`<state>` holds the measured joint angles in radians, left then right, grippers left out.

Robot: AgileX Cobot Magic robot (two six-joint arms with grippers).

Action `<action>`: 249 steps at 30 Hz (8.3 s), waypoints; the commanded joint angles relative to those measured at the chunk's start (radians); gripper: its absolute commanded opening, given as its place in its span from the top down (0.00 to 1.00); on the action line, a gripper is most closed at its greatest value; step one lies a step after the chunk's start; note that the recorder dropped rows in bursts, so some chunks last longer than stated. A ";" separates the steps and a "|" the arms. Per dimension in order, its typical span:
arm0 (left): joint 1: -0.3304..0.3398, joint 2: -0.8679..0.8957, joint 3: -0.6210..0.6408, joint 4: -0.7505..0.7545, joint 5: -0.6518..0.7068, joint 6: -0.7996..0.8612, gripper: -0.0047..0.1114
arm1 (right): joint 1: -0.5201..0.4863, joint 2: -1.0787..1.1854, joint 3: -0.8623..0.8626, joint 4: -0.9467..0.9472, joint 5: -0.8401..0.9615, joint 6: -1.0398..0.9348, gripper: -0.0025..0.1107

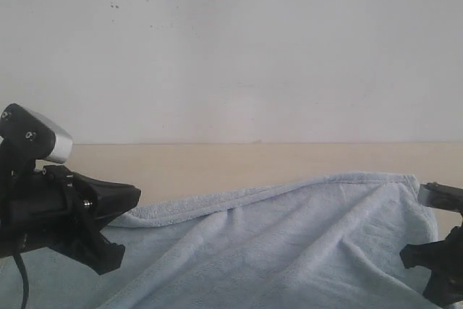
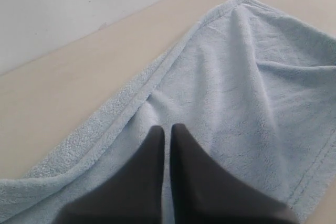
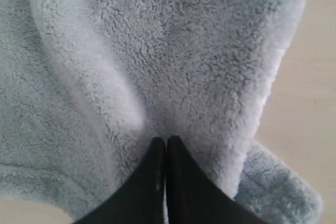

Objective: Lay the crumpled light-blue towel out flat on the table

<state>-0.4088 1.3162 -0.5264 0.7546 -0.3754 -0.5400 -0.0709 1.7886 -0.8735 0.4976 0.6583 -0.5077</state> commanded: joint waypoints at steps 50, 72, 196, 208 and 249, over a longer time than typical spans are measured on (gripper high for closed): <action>0.004 -0.001 -0.002 -0.006 -0.021 -0.028 0.92 | 0.001 -0.055 0.094 -0.368 -0.068 0.323 0.98; 0.004 -0.001 -0.002 -0.006 -0.021 -0.028 0.92 | 0.001 -0.022 0.143 -0.646 0.026 0.562 0.98; 0.201 0.362 -0.386 -0.035 0.192 0.177 0.91 | 0.419 0.394 -1.043 0.226 0.563 -0.160 0.60; 0.235 0.569 -0.455 -0.050 0.181 0.079 0.46 | 0.419 0.396 -1.043 0.226 0.563 -0.158 0.60; 0.051 0.736 -0.713 0.073 0.776 -0.188 0.93 | 0.419 0.396 -1.043 0.226 0.563 -0.124 0.60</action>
<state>-0.3531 2.0718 -1.2332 0.7113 0.3950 -0.5547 0.3513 2.1925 -1.9123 0.7195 1.2180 -0.6307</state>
